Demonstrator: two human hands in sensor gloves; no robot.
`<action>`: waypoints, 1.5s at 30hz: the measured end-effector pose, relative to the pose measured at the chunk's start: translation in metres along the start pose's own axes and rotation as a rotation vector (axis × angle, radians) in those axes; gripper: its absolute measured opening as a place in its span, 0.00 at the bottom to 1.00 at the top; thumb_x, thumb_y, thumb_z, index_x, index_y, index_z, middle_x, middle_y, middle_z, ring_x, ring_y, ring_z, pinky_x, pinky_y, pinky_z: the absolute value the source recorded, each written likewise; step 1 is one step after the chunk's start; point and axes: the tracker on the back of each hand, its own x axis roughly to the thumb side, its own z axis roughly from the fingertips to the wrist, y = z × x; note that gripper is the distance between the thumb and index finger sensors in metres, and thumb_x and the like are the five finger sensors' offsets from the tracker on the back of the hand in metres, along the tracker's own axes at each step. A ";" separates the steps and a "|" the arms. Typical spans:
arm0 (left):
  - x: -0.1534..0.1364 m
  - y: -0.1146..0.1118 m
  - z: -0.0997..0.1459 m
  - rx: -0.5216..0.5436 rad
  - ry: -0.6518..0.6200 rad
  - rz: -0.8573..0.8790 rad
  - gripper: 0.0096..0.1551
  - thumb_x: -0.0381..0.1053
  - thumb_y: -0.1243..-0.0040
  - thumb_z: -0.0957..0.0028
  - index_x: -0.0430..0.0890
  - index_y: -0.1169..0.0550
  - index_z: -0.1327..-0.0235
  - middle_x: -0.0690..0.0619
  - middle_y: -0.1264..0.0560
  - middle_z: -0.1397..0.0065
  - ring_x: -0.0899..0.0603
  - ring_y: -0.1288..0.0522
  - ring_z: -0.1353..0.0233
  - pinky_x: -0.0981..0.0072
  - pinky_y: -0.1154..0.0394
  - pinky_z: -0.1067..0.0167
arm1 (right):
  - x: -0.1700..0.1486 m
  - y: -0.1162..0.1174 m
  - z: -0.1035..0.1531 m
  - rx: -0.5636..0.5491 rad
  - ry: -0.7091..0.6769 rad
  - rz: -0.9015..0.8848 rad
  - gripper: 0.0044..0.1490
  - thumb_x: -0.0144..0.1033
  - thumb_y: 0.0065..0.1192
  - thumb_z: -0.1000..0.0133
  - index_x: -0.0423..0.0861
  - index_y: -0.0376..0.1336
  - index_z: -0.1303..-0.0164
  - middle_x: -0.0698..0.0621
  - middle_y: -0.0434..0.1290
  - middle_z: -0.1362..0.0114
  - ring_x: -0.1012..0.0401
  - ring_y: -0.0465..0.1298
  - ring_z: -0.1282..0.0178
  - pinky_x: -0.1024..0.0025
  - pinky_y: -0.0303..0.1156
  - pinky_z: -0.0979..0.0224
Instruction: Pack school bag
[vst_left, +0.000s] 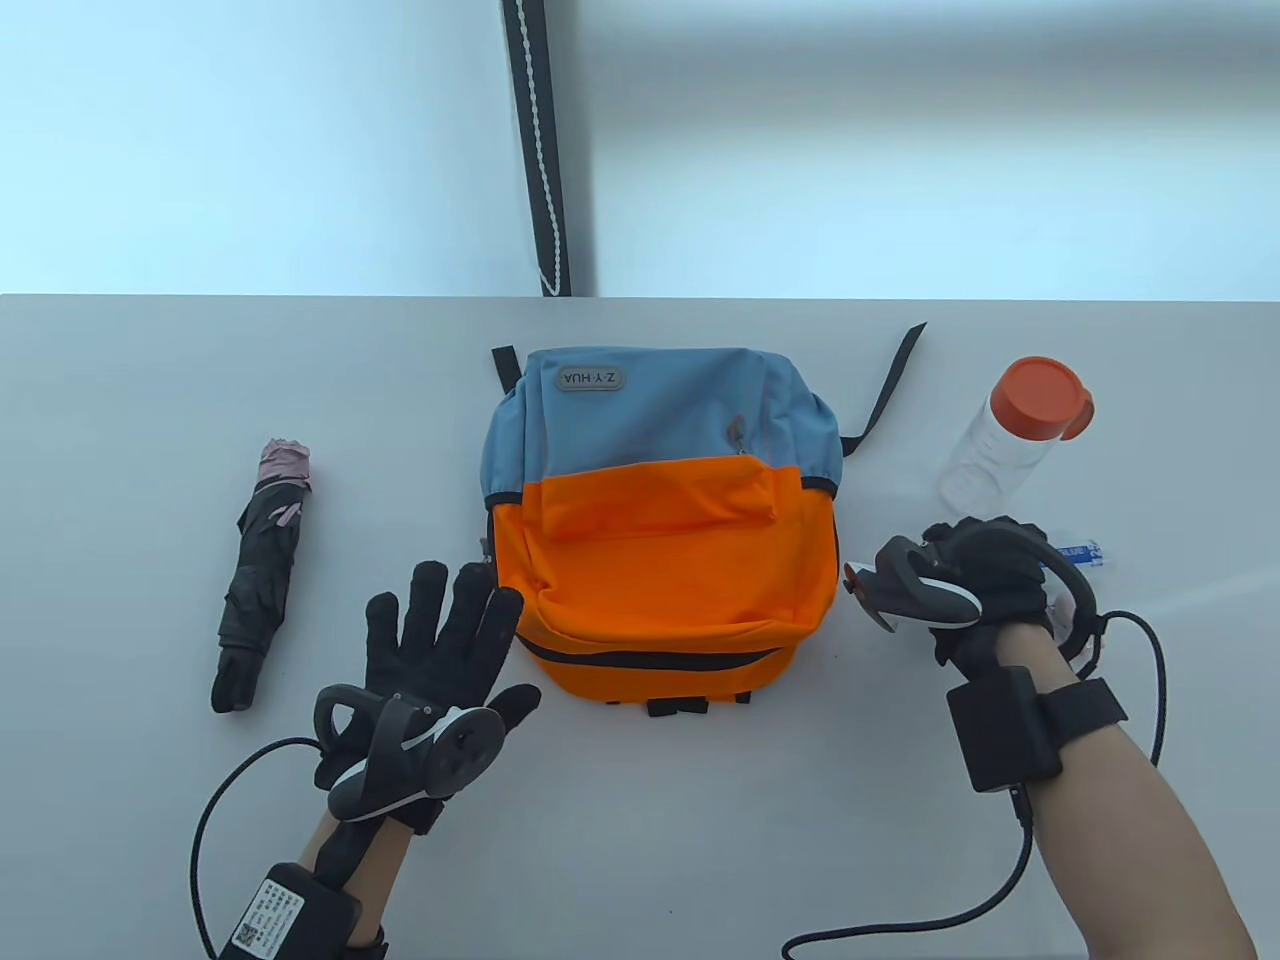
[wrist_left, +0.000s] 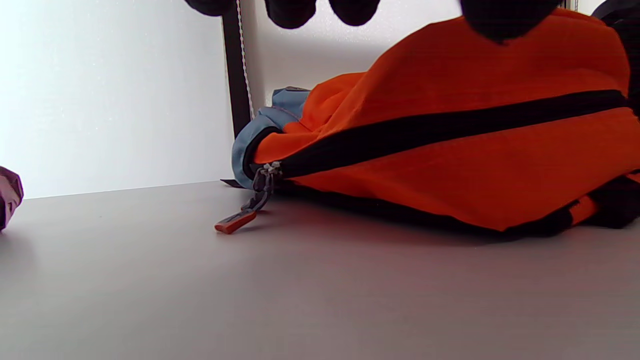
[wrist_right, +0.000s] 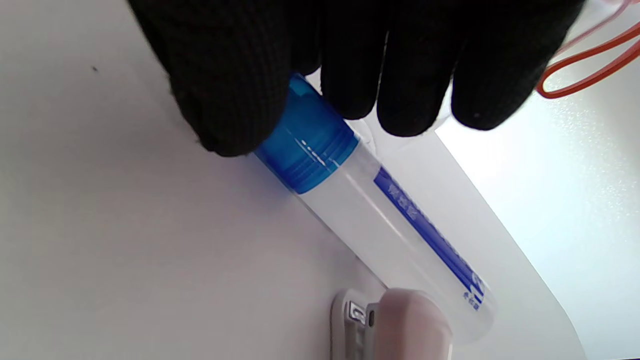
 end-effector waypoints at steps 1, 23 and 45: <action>0.000 0.000 0.000 -0.002 -0.001 0.001 0.53 0.68 0.51 0.48 0.44 0.48 0.14 0.36 0.49 0.11 0.20 0.52 0.16 0.13 0.51 0.31 | 0.000 0.002 0.001 -0.015 -0.005 0.002 0.51 0.36 0.84 0.52 0.40 0.60 0.19 0.38 0.76 0.21 0.39 0.81 0.26 0.36 0.79 0.32; -0.002 -0.001 -0.002 -0.014 0.028 0.031 0.48 0.63 0.53 0.46 0.44 0.46 0.15 0.37 0.47 0.11 0.21 0.51 0.16 0.14 0.50 0.31 | -0.021 -0.014 0.020 -0.193 -0.027 0.142 0.48 0.40 0.89 0.56 0.40 0.68 0.26 0.39 0.83 0.29 0.43 0.88 0.35 0.44 0.86 0.40; -0.020 0.059 -0.190 -0.038 0.135 0.042 0.32 0.47 0.35 0.47 0.50 0.27 0.26 0.48 0.29 0.18 0.30 0.38 0.17 0.21 0.39 0.29 | -0.071 -0.146 0.129 -0.622 0.140 -0.365 0.45 0.34 0.88 0.55 0.38 0.66 0.30 0.34 0.79 0.29 0.47 0.92 0.42 0.53 0.92 0.45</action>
